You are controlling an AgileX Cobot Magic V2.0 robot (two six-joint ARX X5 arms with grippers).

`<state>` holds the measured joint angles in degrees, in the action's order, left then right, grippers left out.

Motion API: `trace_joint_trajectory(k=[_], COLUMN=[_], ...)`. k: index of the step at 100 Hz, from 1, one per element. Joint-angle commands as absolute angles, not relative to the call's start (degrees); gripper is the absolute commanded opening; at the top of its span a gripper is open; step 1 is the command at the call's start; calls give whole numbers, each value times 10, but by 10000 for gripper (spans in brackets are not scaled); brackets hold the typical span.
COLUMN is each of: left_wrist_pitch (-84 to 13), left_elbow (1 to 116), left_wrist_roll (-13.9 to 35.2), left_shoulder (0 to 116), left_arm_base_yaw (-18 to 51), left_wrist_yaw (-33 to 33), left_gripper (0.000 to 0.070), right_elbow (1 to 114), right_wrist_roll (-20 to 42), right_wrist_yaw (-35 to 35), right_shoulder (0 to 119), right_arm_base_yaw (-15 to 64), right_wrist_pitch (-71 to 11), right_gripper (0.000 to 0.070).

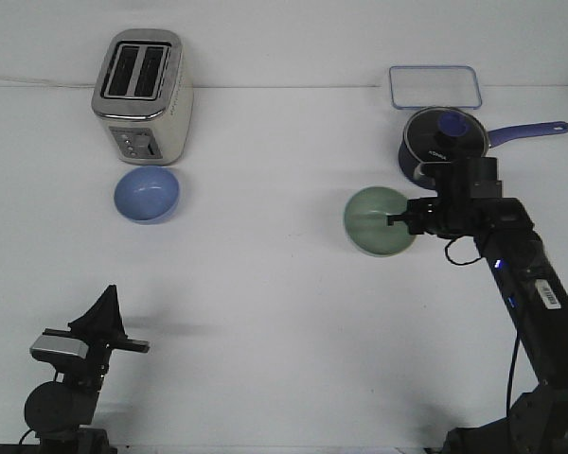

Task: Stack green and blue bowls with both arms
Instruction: 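Carry the green bowl with the right gripper toward the table center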

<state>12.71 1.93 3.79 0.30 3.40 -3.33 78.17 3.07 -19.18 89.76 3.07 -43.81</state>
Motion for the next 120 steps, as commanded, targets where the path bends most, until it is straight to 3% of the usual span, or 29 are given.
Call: trace_joint_trajectory(k=[1,28,51,120], left_wrist_pitch=[133,133,133,133], left_elbow=[8,8,8,8], left_wrist_roll=[36,36,36,36], left_shoulder=[2,2,2,2], left_arm_base_yaw=[33,33,33,33], left_wrist_yaw=[-34,-34,-34,-34], left_gripper=[10,10,10,10], right_elbow=[786,782,782,782], right_wrist_roll=[46,93,108,132], right_wrist_yaw=[-194,-164,-161,-135], right_shoulder=[905,922,978,1063], right_arm_base_yaw=[62,185,239,289], right_wrist_pitch=[-422,-362,-358,-323], right_gripper=[0,0,0,0])
